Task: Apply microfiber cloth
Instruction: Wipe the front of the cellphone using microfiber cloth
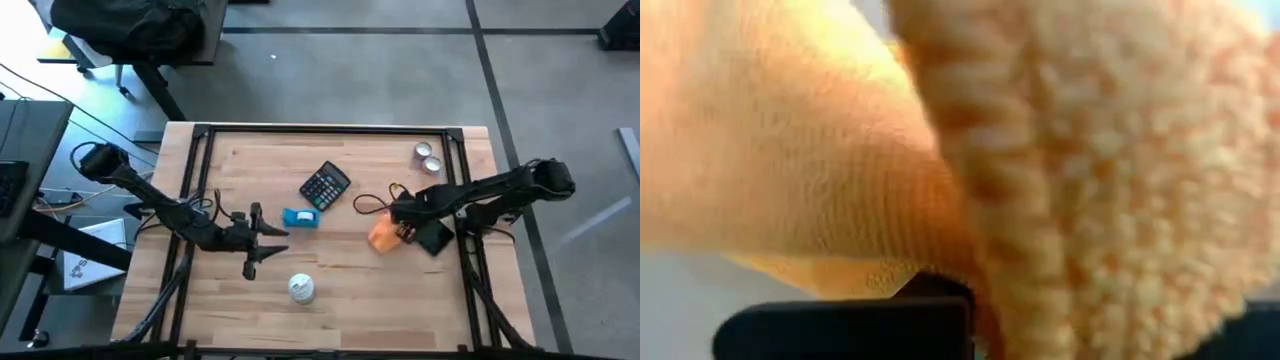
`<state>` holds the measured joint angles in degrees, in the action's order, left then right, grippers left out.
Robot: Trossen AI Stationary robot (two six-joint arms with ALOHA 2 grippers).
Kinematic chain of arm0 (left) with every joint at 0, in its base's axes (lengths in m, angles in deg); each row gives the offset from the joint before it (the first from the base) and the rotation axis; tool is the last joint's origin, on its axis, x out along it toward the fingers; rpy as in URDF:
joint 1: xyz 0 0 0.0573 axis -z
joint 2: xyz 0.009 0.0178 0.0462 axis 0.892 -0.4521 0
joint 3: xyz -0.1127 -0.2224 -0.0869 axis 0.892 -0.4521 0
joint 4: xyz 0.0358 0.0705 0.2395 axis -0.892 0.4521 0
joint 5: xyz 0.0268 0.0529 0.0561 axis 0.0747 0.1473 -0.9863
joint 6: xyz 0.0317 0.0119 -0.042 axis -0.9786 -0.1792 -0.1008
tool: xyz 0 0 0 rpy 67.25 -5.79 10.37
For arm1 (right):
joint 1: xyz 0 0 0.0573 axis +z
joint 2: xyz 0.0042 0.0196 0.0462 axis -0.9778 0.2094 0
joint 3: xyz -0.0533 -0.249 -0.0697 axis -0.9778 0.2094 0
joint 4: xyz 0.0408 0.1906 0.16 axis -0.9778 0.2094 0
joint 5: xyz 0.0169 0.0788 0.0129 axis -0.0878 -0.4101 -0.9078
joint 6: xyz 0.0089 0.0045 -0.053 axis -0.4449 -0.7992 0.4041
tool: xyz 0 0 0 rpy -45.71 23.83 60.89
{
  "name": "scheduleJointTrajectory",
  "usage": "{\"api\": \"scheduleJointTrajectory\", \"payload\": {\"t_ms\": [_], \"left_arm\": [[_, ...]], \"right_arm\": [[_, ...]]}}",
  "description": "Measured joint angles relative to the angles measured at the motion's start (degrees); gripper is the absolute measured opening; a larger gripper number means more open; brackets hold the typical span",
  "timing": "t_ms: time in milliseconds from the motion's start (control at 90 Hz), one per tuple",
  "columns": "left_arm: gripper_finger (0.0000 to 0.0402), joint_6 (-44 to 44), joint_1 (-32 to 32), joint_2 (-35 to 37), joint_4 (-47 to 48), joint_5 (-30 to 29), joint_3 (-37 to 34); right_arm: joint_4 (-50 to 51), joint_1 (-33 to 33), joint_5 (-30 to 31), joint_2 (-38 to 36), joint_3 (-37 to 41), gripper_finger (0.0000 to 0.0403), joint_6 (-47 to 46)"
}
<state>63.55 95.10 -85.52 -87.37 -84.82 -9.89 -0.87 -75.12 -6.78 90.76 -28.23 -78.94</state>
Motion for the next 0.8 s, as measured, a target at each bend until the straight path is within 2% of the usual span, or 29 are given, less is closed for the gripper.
{"api": "scheduleJointTrajectory", "payload": {"t_ms": [144,344,433,600,689,800], "left_arm": [[0.0133,-0.5,0.0,-0.2,0.0,0.0,0.0],[0.0133,-1.0,0.0,-0.2,0.0,0.0,0.0],[0.0133,-1.0,0.0,-0.2,-0.1,0.2,0.0],[0.0133,-0.9,0.0,-0.2,-0.1,0.3,0.0],[0.0133,-0.9,0.0,-0.2,-0.1,0.3,0.1],[0.0133,-0.5,0.0,-0.2,0.0,0.3,0.1]], "right_arm": [[7.0,-3.6,3.0,0.0,-1.1,0.0,-1.3],[12.0,-7.8,2.1,0.0,0.4,0.0,-4.7],[7.7,-8.1,-0.4,0.0,0.8,0.0,-4.2],[-9.2,-7.9,-6.9,0.0,0.8,0.0,1.8],[-12.4,-9.7,-4.8,0.0,0.7,0.0,3.1],[-8.3,-13.2,1.1,0.0,0.7,0.0,2.9]]}}
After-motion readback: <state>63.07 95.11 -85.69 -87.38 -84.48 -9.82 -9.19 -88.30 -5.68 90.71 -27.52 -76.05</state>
